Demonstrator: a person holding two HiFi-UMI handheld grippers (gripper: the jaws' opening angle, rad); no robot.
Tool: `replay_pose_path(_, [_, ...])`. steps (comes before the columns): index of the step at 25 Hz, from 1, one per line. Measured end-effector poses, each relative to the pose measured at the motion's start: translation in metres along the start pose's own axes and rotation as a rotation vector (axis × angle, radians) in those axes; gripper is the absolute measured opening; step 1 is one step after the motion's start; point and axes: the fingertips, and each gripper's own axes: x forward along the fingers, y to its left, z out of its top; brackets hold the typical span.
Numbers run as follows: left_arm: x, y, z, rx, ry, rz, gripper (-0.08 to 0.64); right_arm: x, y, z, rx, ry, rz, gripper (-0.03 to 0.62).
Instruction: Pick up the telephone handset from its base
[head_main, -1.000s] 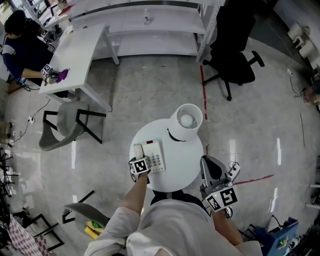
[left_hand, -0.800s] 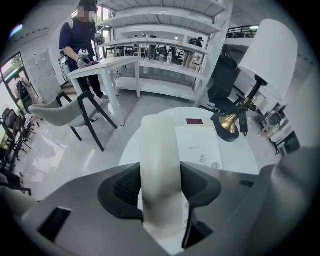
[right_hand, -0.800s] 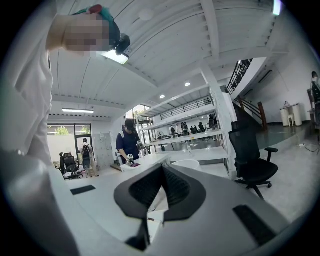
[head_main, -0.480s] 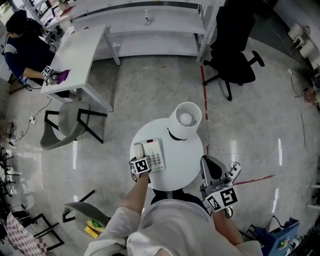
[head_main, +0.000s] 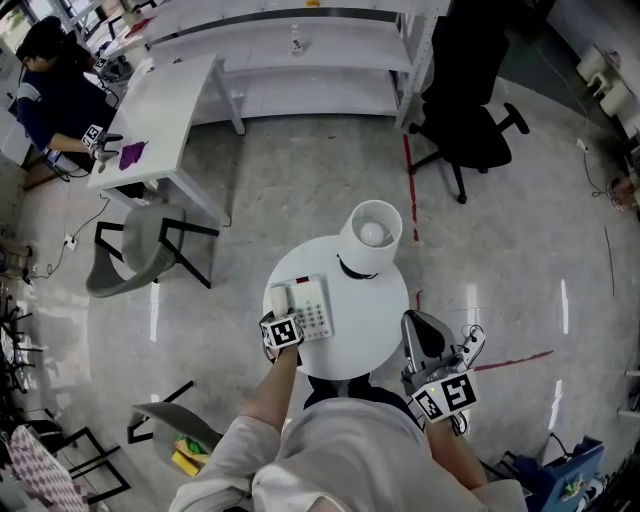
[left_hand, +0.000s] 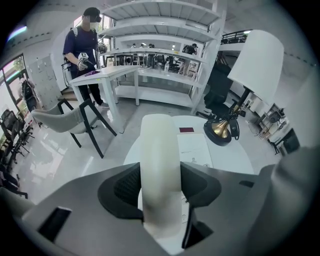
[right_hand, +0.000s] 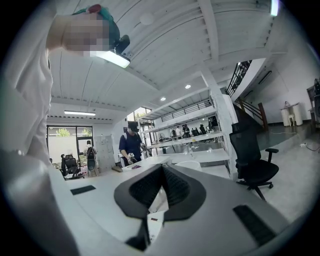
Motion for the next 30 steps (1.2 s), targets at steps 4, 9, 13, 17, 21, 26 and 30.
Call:
replay_pose_path(4, [-0.002, -0.002, 0.008, -0.007, -0.055, -0.028, 0.229, -0.003, 0.003, 0.002, -0.001, -0.008, 0.007, 0.008])
replay_pose_path(9, [-0.020, -0.002, 0.013, -0.003, -0.070, -0.027, 0.227, -0.010, 0.008, 0.003, 0.001, -0.018, 0.011, 0.008])
replay_pose_path(13, [-0.034, -0.004, 0.021, -0.009, -0.090, -0.041, 0.229, -0.015, 0.013, 0.005, 0.000, -0.028, 0.017, 0.008])
replay_pose_path(17, [-0.045, -0.009, 0.028, -0.005, -0.130, -0.060, 0.227, -0.023, 0.014, 0.004, -0.001, -0.035, 0.017, 0.008])
replay_pose_path(21, [-0.060, -0.011, 0.034, -0.002, -0.164, -0.083, 0.229, -0.028, 0.017, 0.006, -0.003, -0.047, 0.018, 0.008])
replay_pose_path(26, [-0.083, -0.016, 0.044, 0.002, -0.231, -0.152, 0.229, -0.037, 0.019, 0.010, -0.003, -0.063, 0.018, 0.008])
replay_pose_path(30, [-0.105, -0.022, 0.052, 0.063, -0.300, -0.229, 0.229, -0.040, 0.024, 0.012, -0.008, -0.077, 0.019, 0.008])
